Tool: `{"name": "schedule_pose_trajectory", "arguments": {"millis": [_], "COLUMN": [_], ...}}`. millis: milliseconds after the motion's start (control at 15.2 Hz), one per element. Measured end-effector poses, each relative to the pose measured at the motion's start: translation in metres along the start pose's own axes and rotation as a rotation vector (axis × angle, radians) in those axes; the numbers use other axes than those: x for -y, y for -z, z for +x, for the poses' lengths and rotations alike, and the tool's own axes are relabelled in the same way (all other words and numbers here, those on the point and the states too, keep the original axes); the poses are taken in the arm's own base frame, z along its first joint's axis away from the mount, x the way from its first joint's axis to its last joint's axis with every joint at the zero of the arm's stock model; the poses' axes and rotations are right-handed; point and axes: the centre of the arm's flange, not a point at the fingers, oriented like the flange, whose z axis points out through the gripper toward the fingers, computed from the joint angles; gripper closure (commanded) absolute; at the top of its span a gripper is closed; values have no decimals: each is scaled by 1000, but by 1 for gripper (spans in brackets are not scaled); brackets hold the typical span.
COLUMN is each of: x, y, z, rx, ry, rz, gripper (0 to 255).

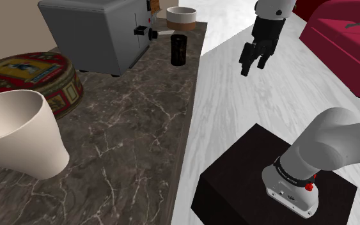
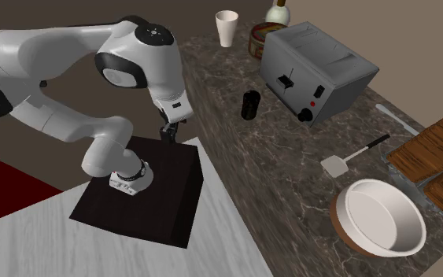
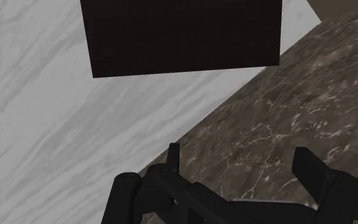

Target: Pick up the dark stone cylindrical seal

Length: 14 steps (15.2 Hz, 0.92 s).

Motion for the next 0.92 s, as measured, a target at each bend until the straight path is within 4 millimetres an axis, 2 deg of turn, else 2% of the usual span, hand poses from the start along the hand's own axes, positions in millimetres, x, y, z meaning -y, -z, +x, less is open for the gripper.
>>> {"name": "schedule_pose_trajectory", "arguments": {"millis": [198, 924], "x": [8, 84], "y": [7, 54], "z": [12, 116], "rx": [-1, -6], "ry": [6, 57], "rz": [2, 22], "gripper": [0, 0]}}
